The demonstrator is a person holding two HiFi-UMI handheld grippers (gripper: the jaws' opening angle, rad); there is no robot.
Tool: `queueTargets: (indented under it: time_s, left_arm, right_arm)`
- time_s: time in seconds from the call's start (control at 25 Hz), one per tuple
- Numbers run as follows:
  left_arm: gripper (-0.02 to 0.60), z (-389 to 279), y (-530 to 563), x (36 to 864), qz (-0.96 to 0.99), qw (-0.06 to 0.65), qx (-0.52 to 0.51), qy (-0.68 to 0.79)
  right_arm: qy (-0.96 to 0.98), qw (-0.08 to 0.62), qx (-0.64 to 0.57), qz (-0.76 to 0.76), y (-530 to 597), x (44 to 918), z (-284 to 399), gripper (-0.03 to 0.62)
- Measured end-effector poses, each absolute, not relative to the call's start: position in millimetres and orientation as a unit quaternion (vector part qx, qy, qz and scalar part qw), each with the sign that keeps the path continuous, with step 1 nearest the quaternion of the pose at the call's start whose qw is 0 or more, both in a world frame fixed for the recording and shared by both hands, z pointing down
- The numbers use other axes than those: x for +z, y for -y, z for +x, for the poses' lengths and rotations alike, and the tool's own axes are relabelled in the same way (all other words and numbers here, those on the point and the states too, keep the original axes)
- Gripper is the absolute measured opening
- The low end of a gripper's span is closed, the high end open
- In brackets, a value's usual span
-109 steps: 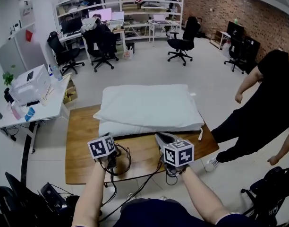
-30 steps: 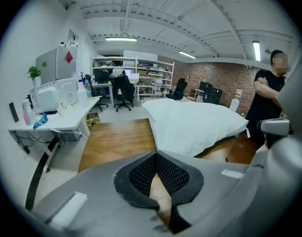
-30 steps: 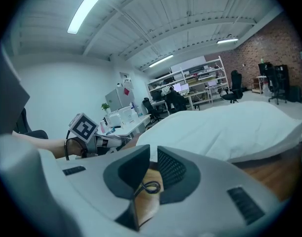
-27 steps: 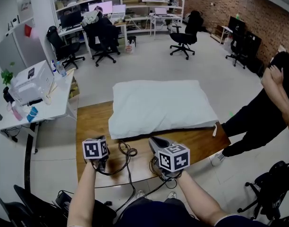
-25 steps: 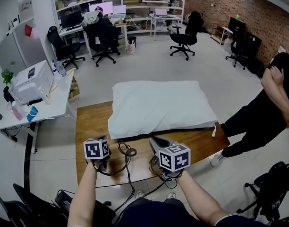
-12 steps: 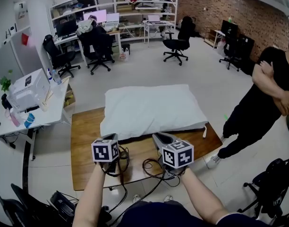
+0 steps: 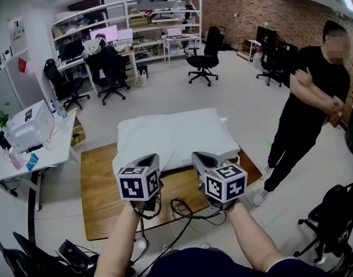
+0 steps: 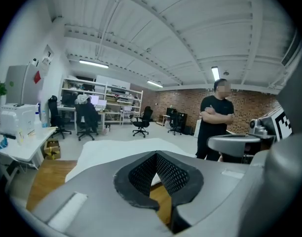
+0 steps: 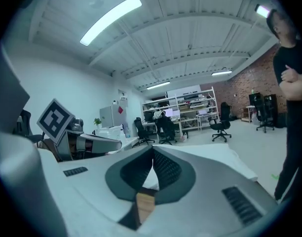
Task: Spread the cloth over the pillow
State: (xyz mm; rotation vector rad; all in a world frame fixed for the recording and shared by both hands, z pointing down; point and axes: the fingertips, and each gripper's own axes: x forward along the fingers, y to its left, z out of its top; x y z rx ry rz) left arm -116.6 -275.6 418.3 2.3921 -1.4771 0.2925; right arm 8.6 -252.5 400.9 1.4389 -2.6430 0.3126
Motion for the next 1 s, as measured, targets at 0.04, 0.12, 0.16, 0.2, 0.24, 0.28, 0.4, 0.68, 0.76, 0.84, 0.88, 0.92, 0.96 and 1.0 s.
queueTargets:
  time_s: [0.04,0.12,0.16,0.2,0.24,0.28,0.4,0.68,0.76,0.84,0.88,0.92,0.96,1.0]
  left_arm:
    - [0.006,-106,273,409,0.840,0.154,0.095,0.511]
    - [0.006,-86,267,392,0.849,0.149,0.083,0.501]
    - [0.006,-77,264,384,0.853,0.147,0.078,0.496]
    - [0.006,-68,261,377,0.856,0.143,0.074,0.491]
    - [0.006,-59,259,371,0.860,0.140,0.070,0.486]
    - [0.006,-52,257,366,0.863,0.136,0.067,0.481]
    - [0.006,-33,253,358,0.871,0.132,0.060,0.470]
    - [0.006,-3,256,371,0.871,0.139,0.067,0.467]
    - [0.006,2,256,378,0.871,0.142,0.068,0.466]
    - [0.006,6,256,382,0.871,0.140,0.069,0.466]
    - [0.006,6,256,384,0.870,0.139,0.071,0.467]
    - [0.006,6,257,386,0.870,0.139,0.071,0.468]
    - [0.006,6,257,387,0.869,0.140,0.071,0.469]
    - [0.006,6,258,388,0.869,0.142,0.070,0.469]
  right_arm:
    - [0.874,0.054,0.097,0.474,251,394,13,0.006]
    - [0.876,0.046,0.086,0.472,247,382,20,0.006]
    - [0.877,0.043,0.081,0.471,246,377,24,0.006]
    - [0.879,0.039,0.076,0.469,244,372,27,0.008]
    - [0.881,0.034,0.073,0.467,241,367,31,0.008]
    - [0.883,0.028,0.070,0.464,239,362,34,0.009]
    - [0.885,0.018,0.057,0.461,231,347,45,0.011]
    - [0.881,0.016,0.054,0.469,233,346,75,0.011]
    - [0.881,0.014,0.058,0.469,235,351,78,0.011]
    - [0.883,0.013,0.062,0.466,236,357,78,0.011]
    - [0.883,0.013,0.064,0.464,237,360,77,0.011]
    - [0.884,0.013,0.066,0.462,237,363,76,0.011]
    - [0.885,0.015,0.067,0.461,238,365,74,0.011]
    - [0.886,0.016,0.068,0.459,240,366,73,0.011]
